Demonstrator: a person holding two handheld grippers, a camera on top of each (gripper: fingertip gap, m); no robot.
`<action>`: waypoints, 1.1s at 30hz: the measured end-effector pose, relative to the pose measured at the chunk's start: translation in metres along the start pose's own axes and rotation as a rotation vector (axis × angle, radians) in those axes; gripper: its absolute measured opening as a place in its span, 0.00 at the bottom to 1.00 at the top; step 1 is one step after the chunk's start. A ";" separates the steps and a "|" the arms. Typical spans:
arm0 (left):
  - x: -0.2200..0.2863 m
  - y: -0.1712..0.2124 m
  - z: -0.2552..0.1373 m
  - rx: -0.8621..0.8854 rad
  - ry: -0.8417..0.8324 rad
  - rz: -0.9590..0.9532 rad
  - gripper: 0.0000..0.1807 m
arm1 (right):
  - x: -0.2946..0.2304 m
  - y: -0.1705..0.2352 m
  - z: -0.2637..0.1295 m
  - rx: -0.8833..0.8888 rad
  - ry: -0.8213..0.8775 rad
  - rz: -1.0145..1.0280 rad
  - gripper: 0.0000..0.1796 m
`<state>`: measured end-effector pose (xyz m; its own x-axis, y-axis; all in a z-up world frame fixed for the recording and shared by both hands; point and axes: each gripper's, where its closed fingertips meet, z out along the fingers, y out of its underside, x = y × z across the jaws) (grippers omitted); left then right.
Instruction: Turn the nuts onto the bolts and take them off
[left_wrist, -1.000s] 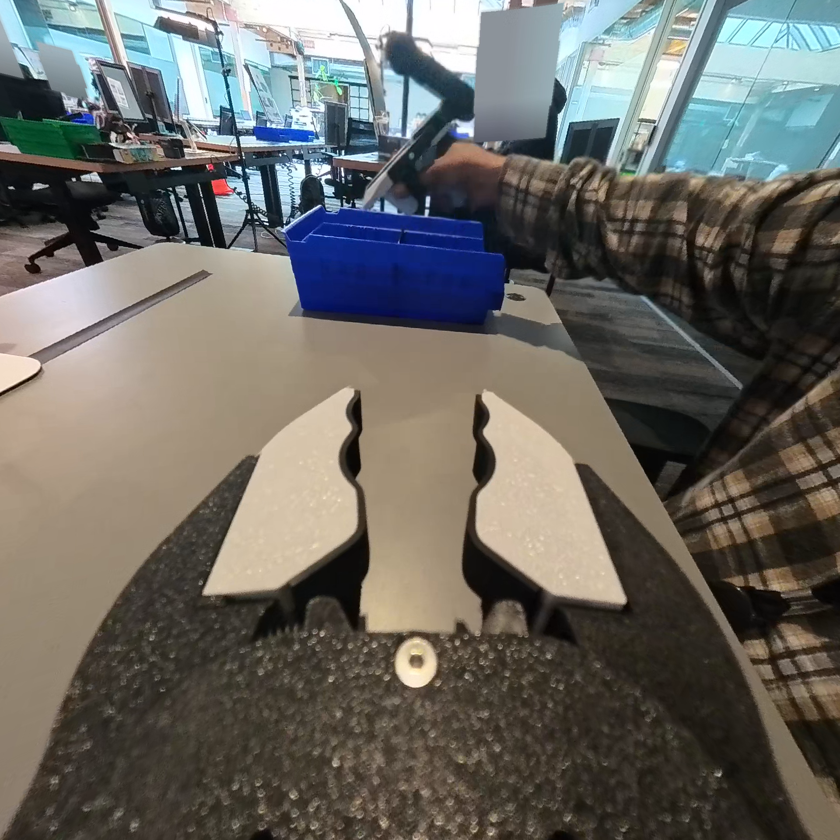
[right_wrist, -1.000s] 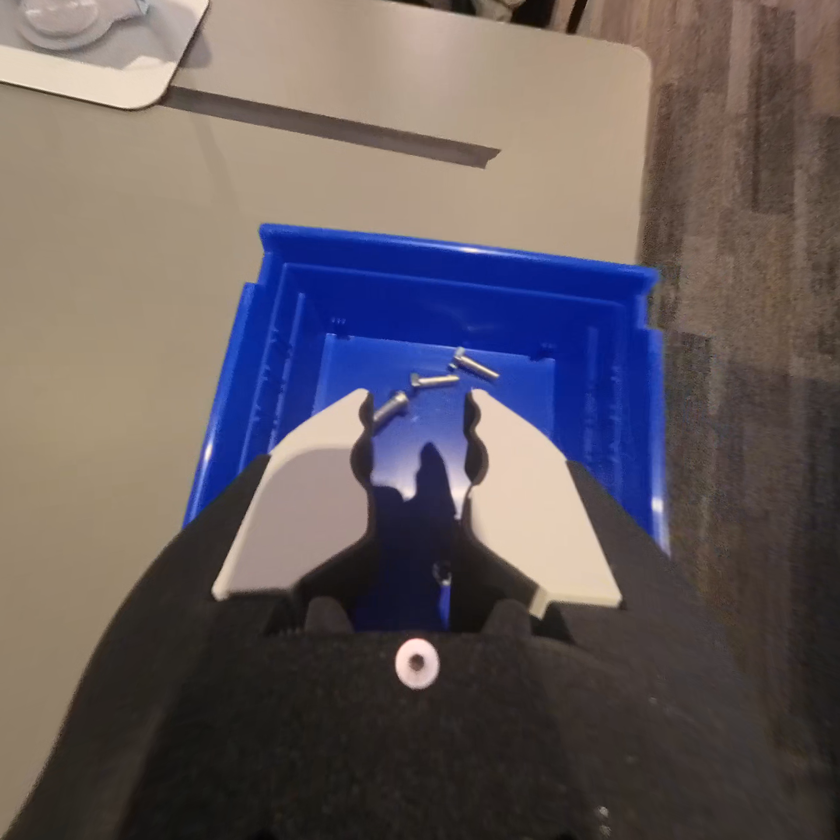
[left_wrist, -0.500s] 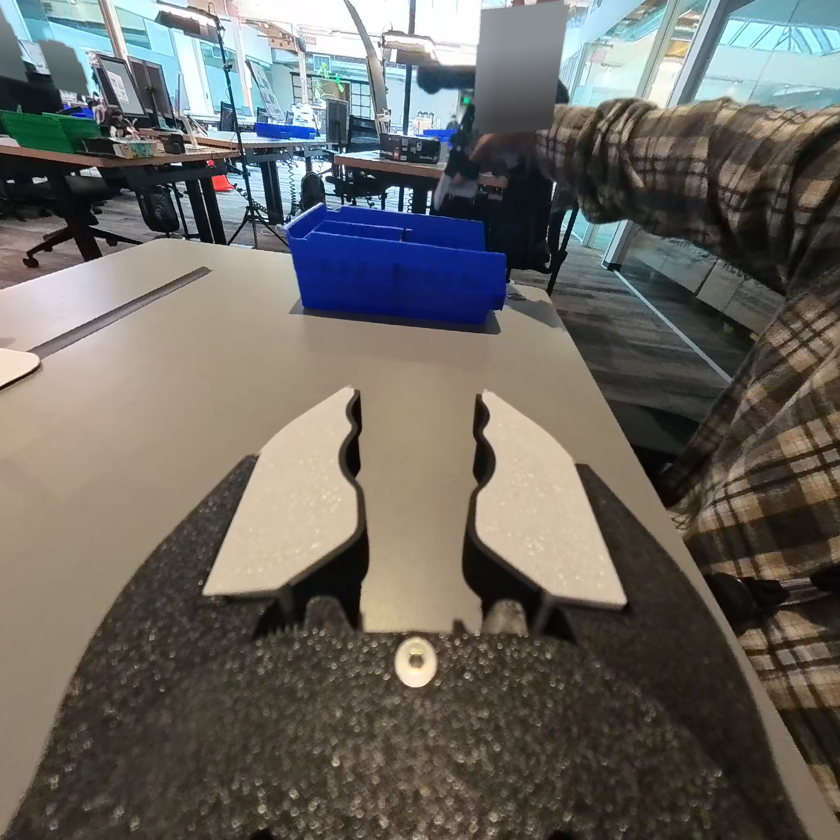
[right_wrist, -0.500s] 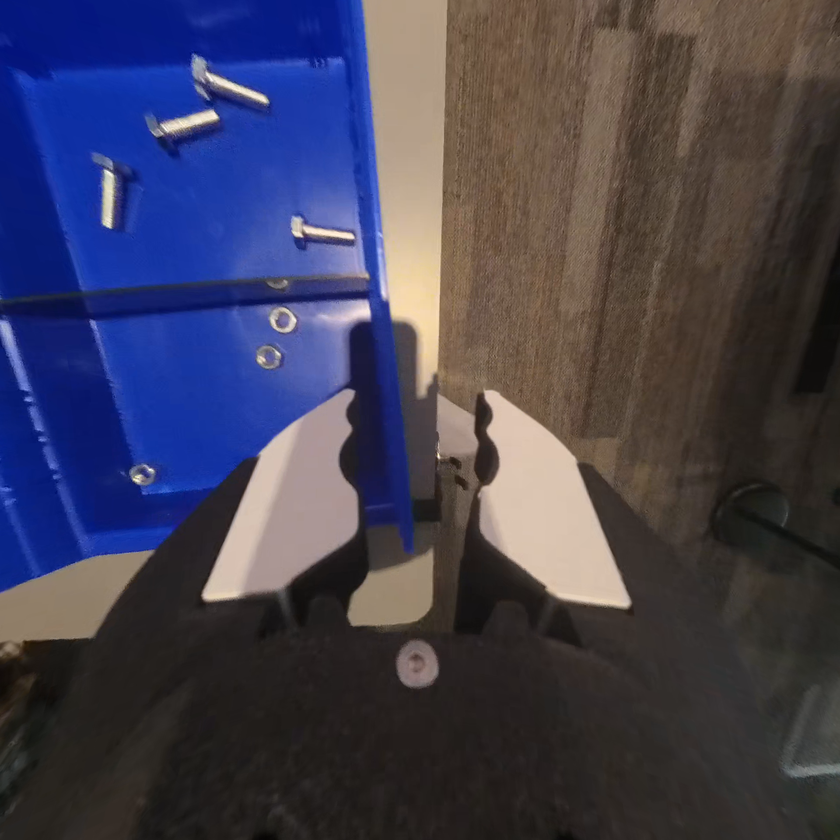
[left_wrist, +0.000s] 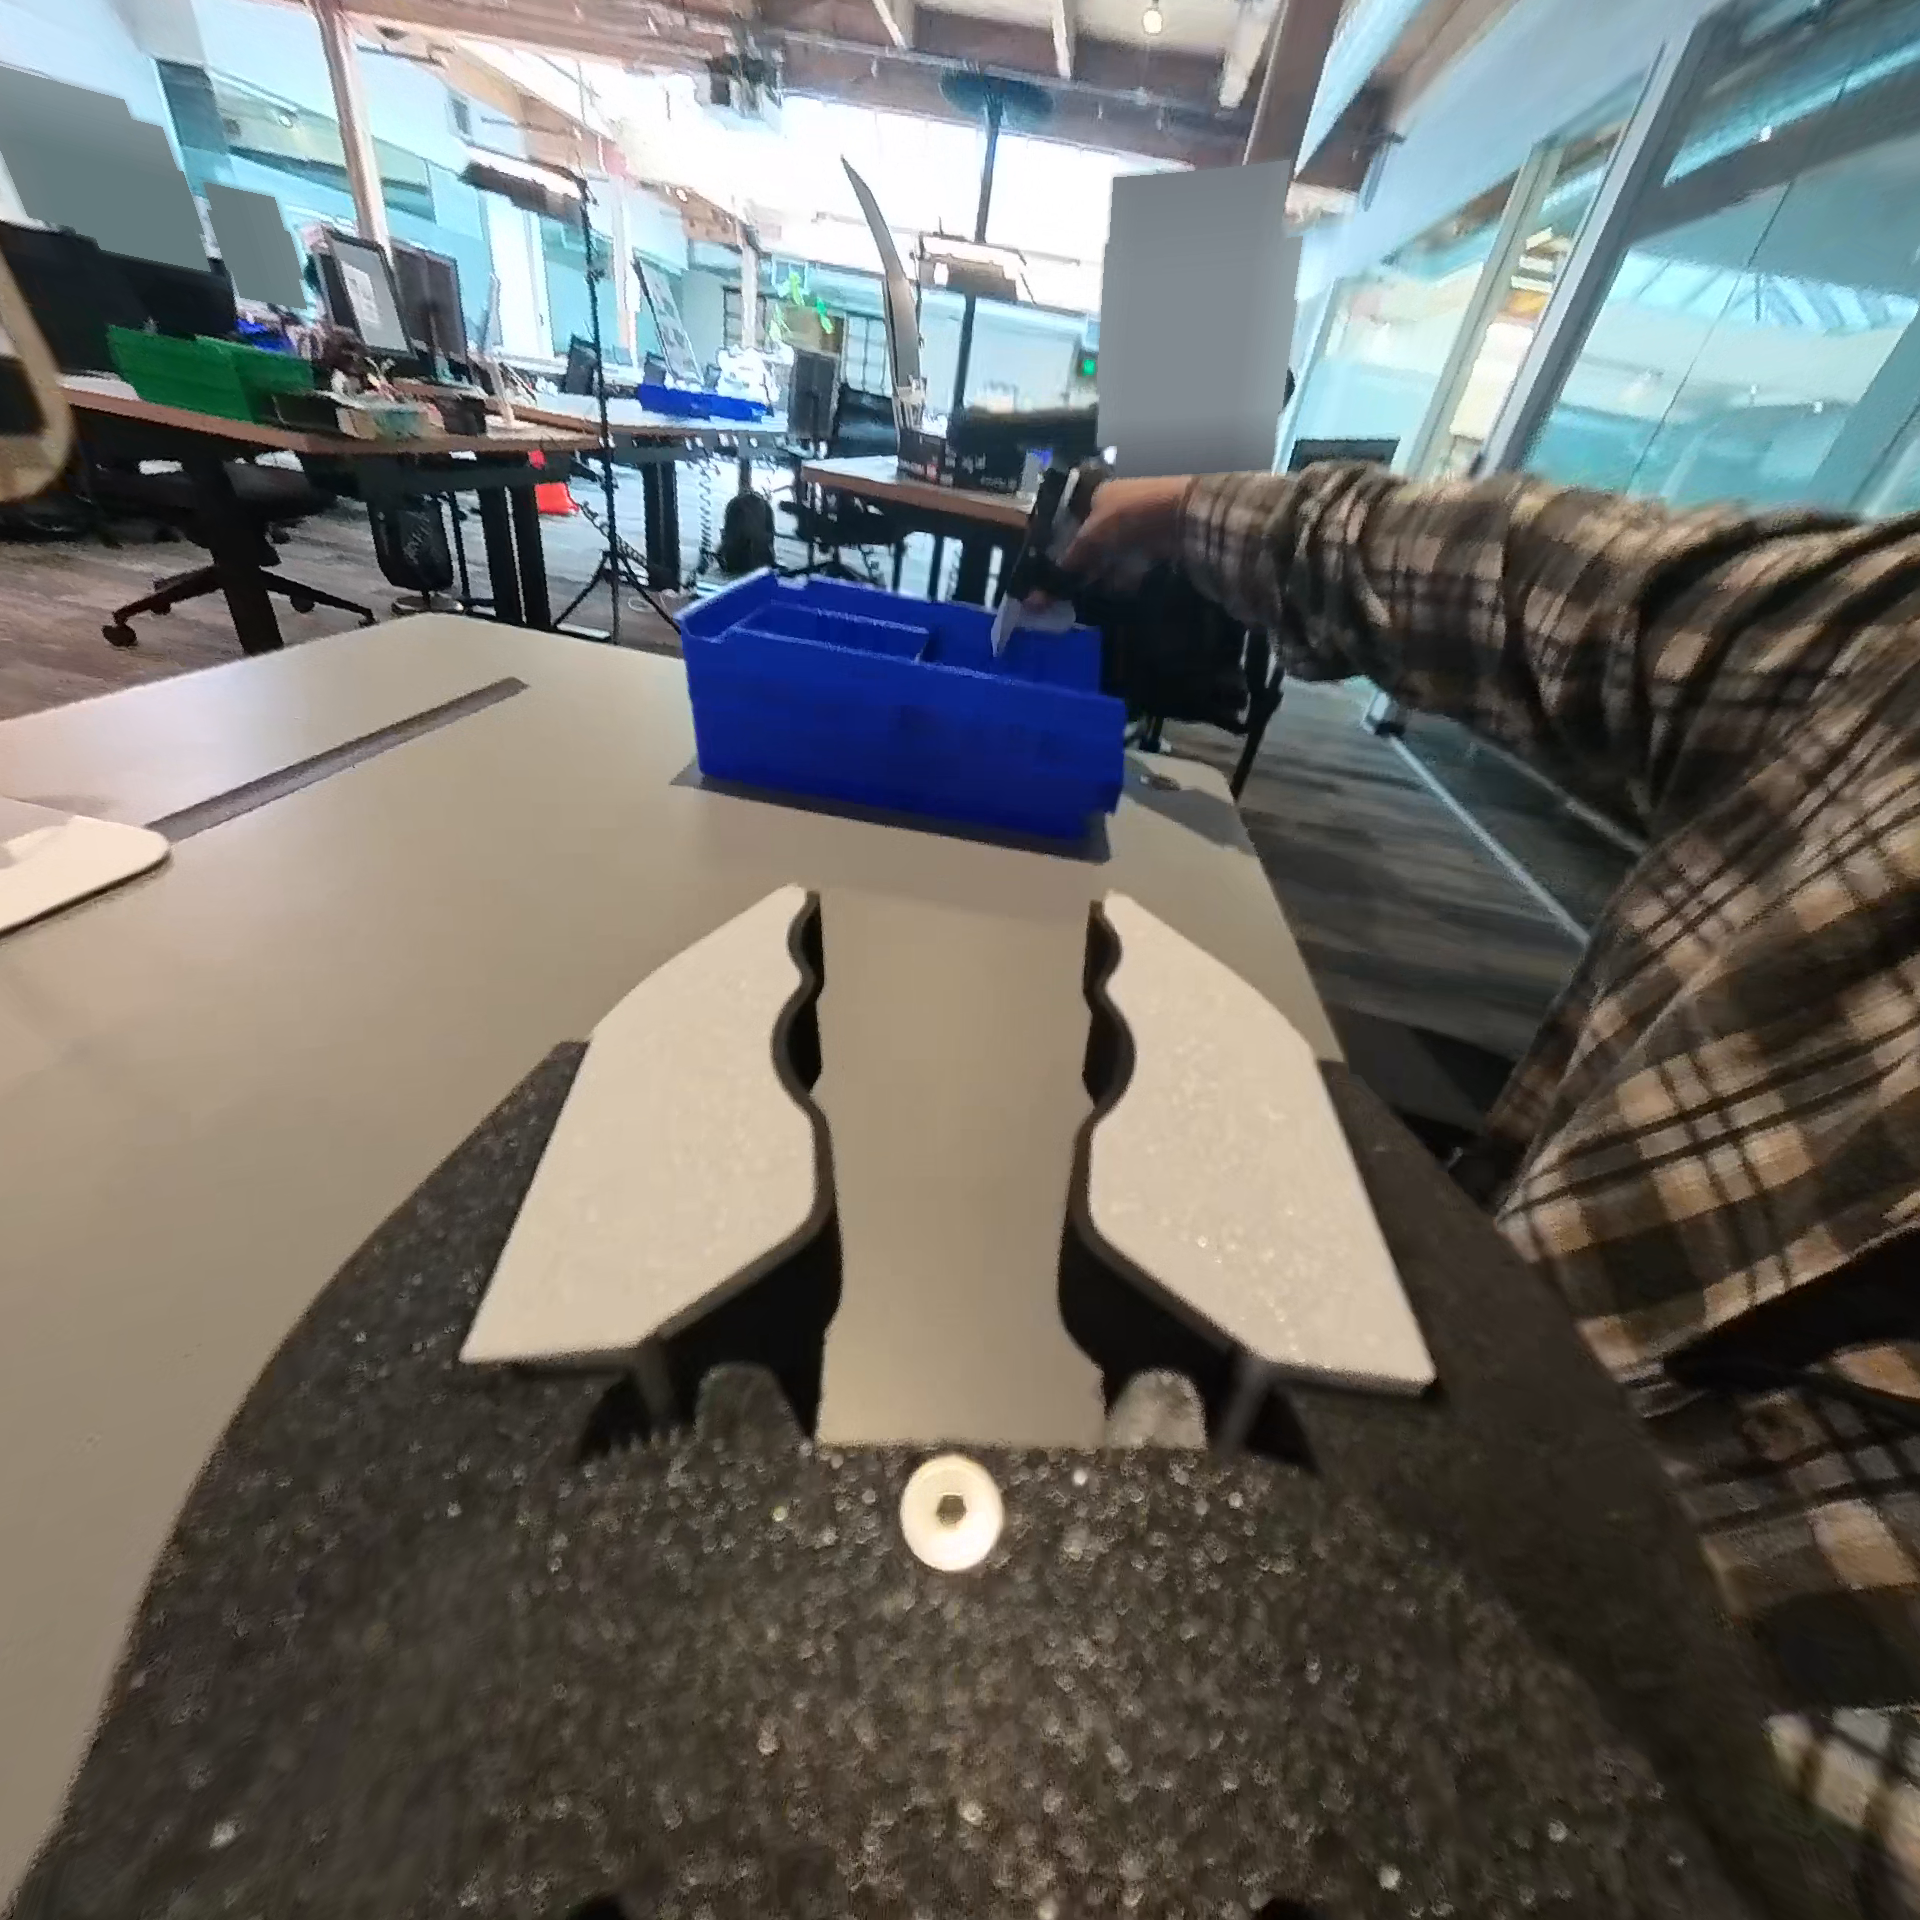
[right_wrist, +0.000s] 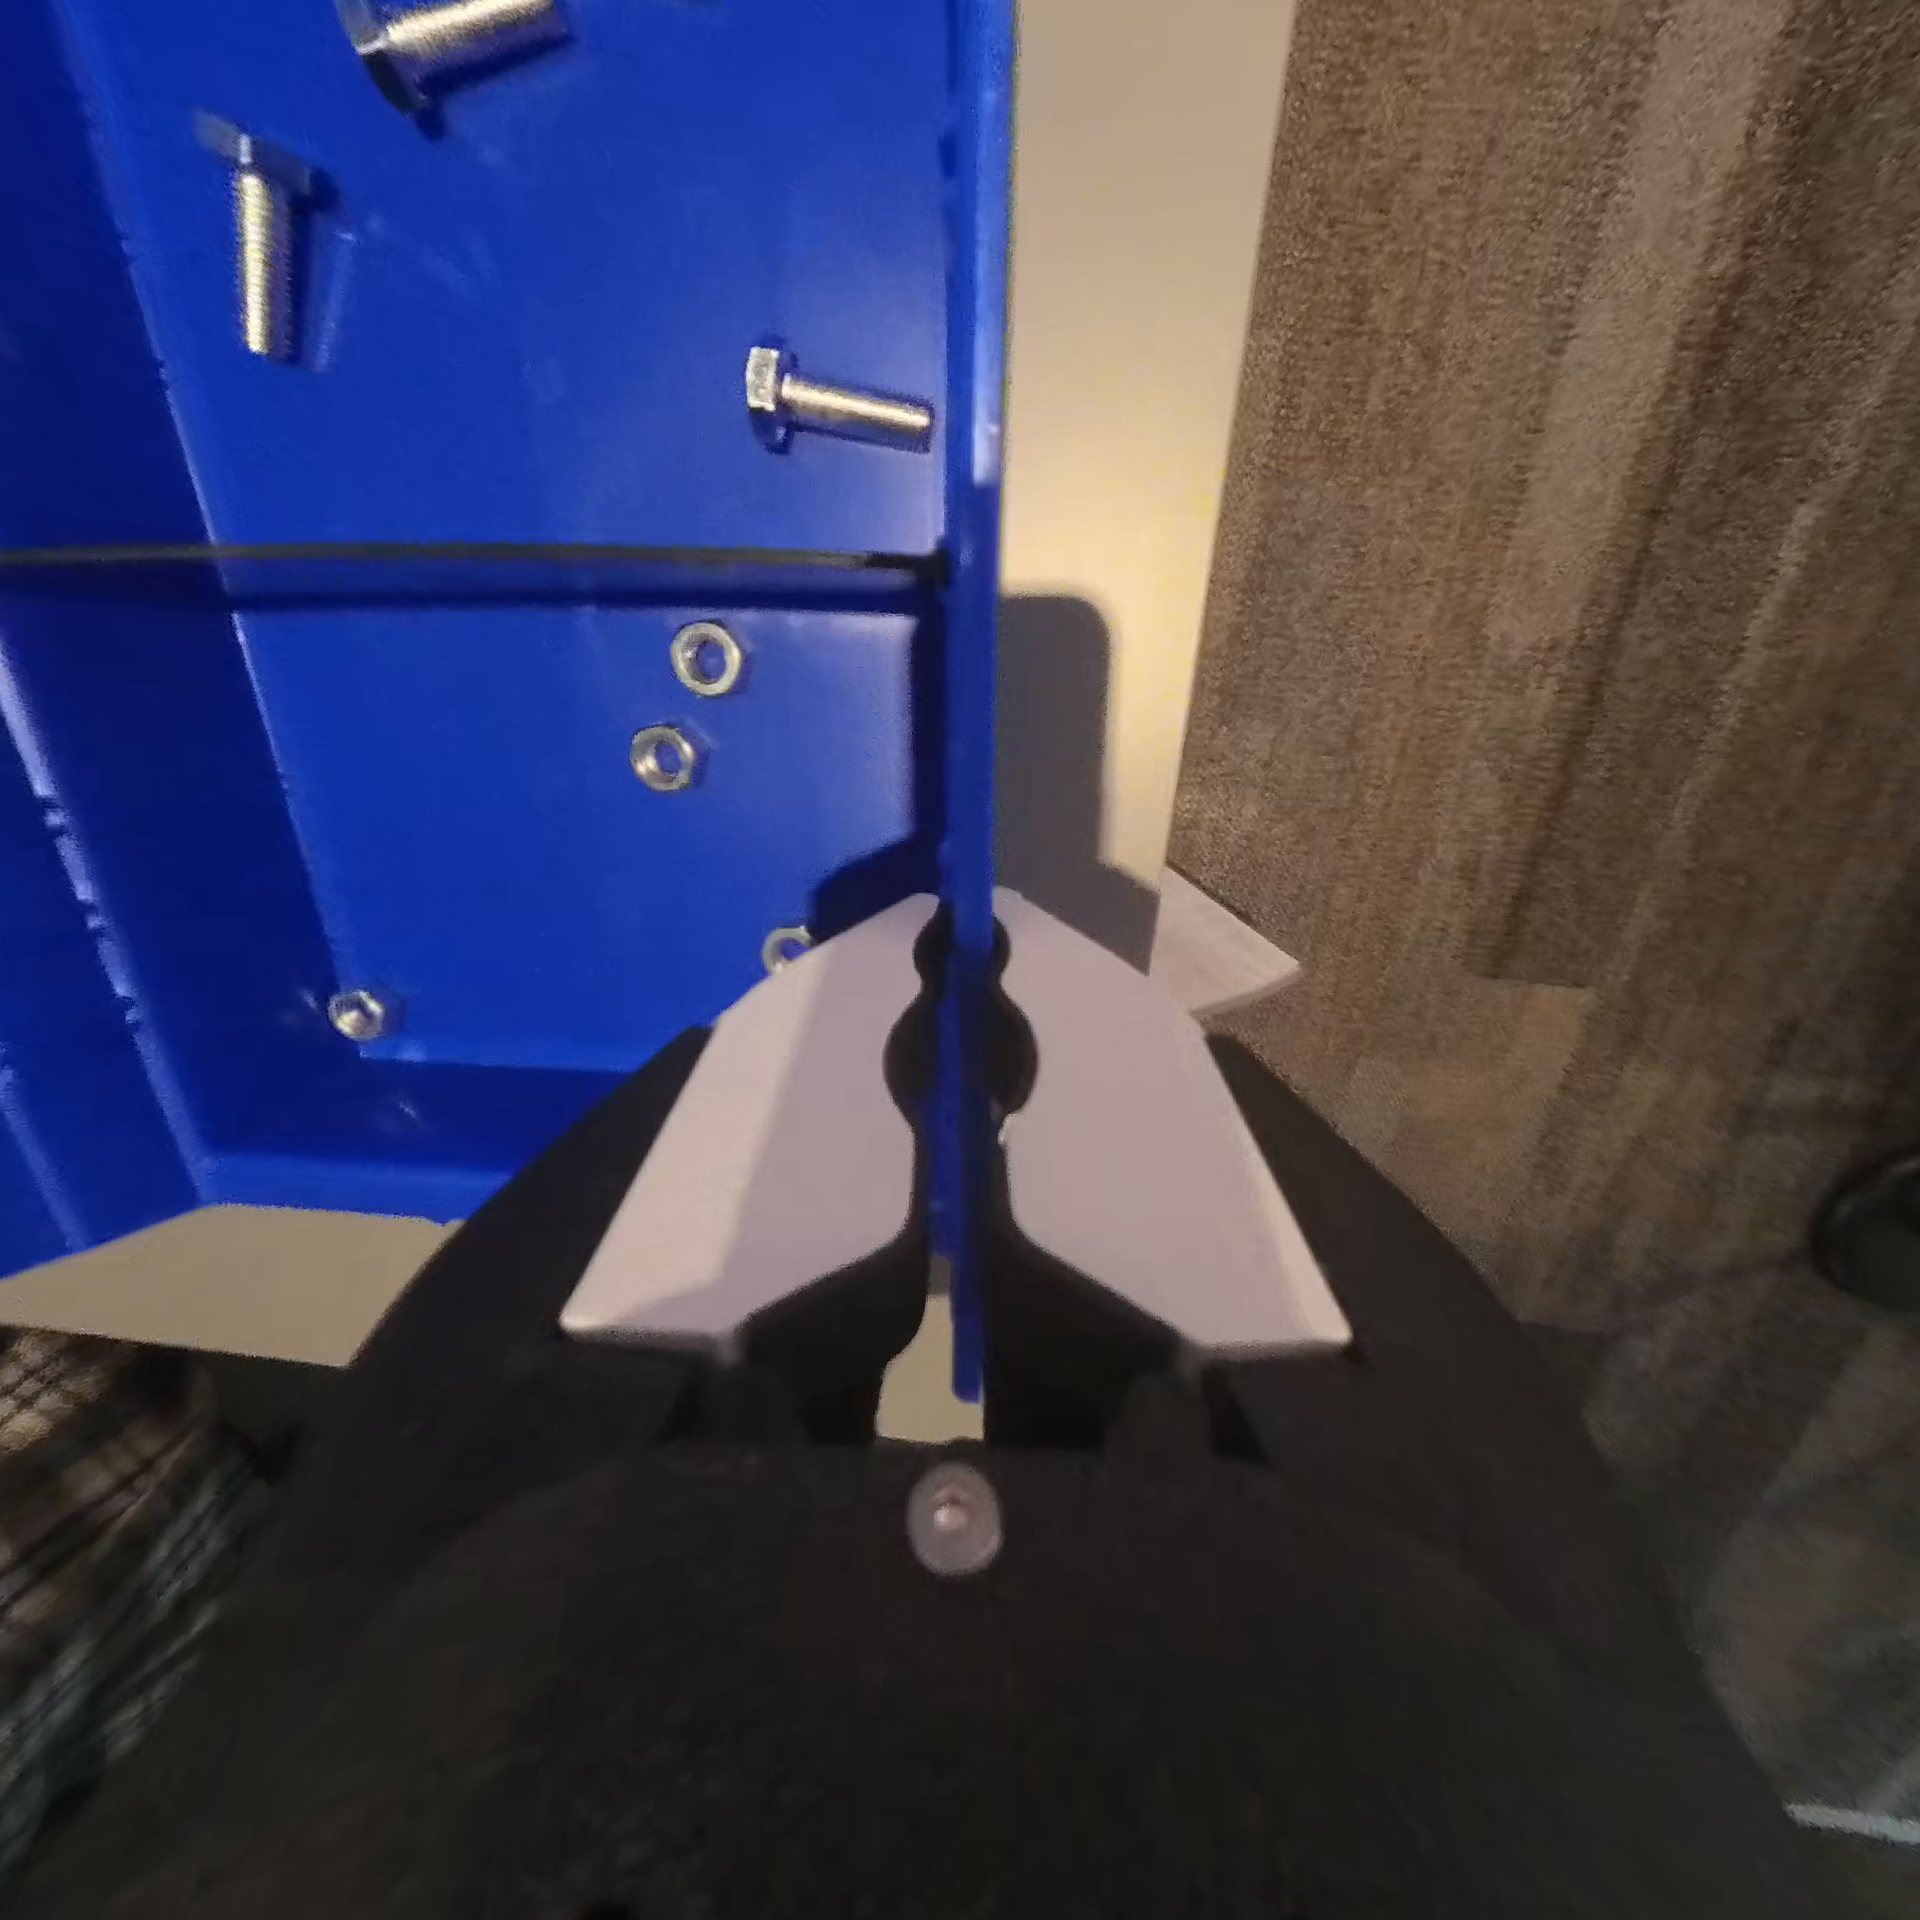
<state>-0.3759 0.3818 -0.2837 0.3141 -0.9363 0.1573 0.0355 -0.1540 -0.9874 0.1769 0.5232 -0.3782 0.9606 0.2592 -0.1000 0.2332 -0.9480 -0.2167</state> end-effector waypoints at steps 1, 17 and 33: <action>0.003 -0.004 -0.007 0.020 -0.008 -0.012 0.26 | -0.003 0.000 0.000 0.005 -0.001 -0.004 0.02; 0.049 -0.033 -0.127 0.241 -0.181 -0.196 0.26 | -0.116 -0.016 0.015 0.053 -0.056 -0.097 0.03; 0.051 -0.048 -0.172 0.331 -0.241 -0.175 0.26 | -0.302 -0.040 0.038 0.062 -0.096 -0.214 0.03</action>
<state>-0.5250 0.2869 -0.2258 0.4875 -0.7986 0.3530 0.3968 -0.1575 -0.9043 -0.1278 0.4897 -0.3764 0.8709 0.4721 -0.1365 0.4173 -0.8571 -0.3020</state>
